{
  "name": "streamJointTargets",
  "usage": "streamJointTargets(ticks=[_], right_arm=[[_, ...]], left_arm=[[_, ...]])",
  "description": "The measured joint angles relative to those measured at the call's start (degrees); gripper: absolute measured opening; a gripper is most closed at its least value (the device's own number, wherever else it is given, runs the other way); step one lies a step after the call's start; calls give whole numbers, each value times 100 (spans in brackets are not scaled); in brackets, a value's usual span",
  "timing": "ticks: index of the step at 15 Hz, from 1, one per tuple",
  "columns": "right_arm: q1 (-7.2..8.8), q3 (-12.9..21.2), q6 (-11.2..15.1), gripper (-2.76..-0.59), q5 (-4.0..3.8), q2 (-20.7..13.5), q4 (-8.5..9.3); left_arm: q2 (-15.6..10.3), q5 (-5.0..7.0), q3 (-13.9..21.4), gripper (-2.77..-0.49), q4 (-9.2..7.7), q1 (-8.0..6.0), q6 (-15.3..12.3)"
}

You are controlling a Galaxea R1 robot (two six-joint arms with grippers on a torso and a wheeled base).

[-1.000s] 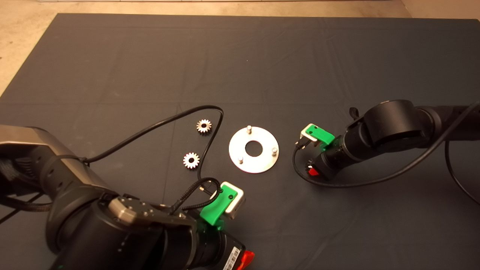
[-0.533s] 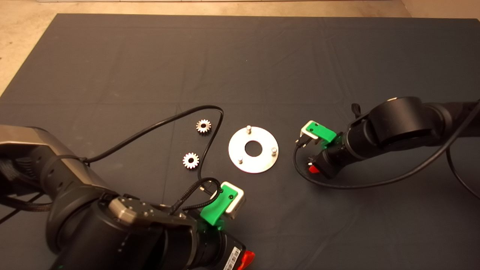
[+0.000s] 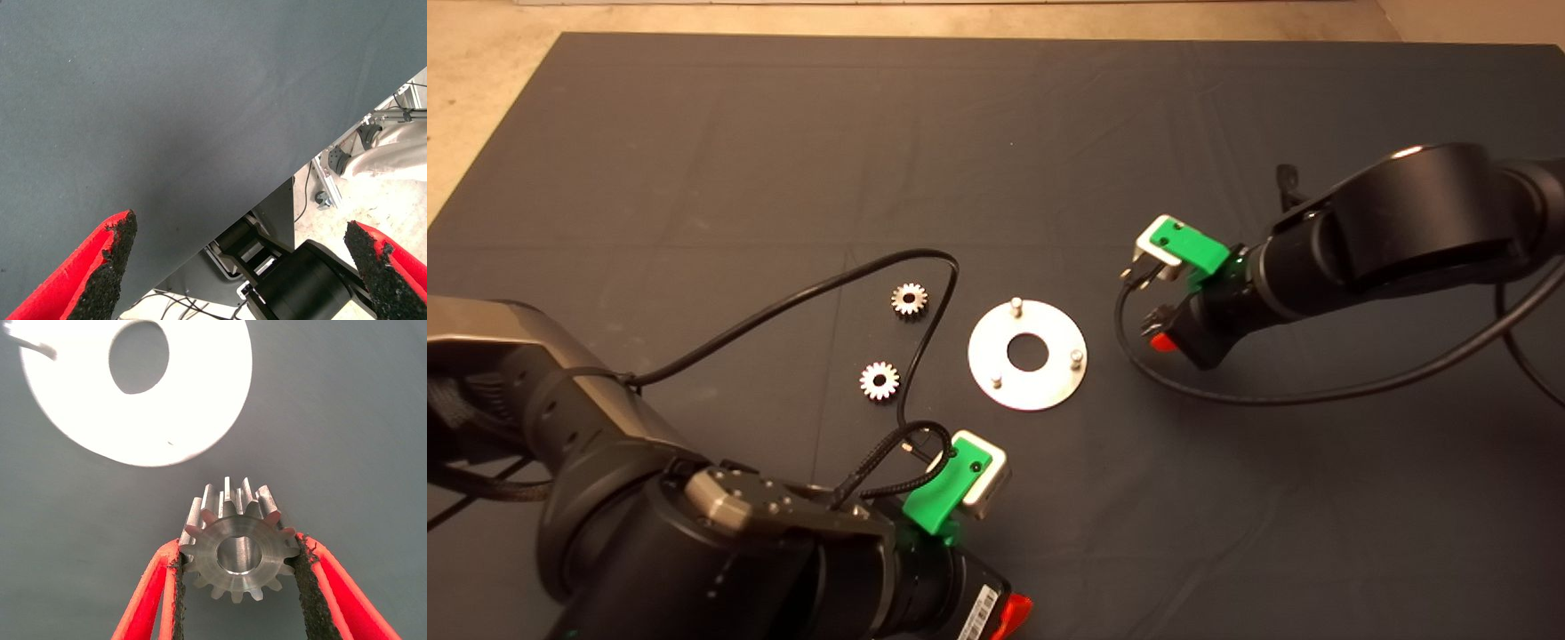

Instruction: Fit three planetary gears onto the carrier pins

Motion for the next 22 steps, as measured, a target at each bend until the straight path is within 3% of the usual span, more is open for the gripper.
streamJointTargets(ticks=[2,5,13,16,19,22], right_arm=[[13,-42,16,-244,51,303,-1],[2,-244,16,-243,57,554,-1],[-11,-557,9,-244,-17,832,44],[-130,-802,-20,-243,-28,984,74],[-188,-910,-108,-244,-59,1069,211],[-188,-959,-182,-244,-152,1102,344]], left_arm=[[0,2,0,-104,2,0,0],[6,0,0,-104,5,0,0],[2,2,0,-104,11,0,-1],[17,-2,0,-104,13,0,0],[15,0,0,-104,17,0,0],[15,0,0,-104,20,0,0]])
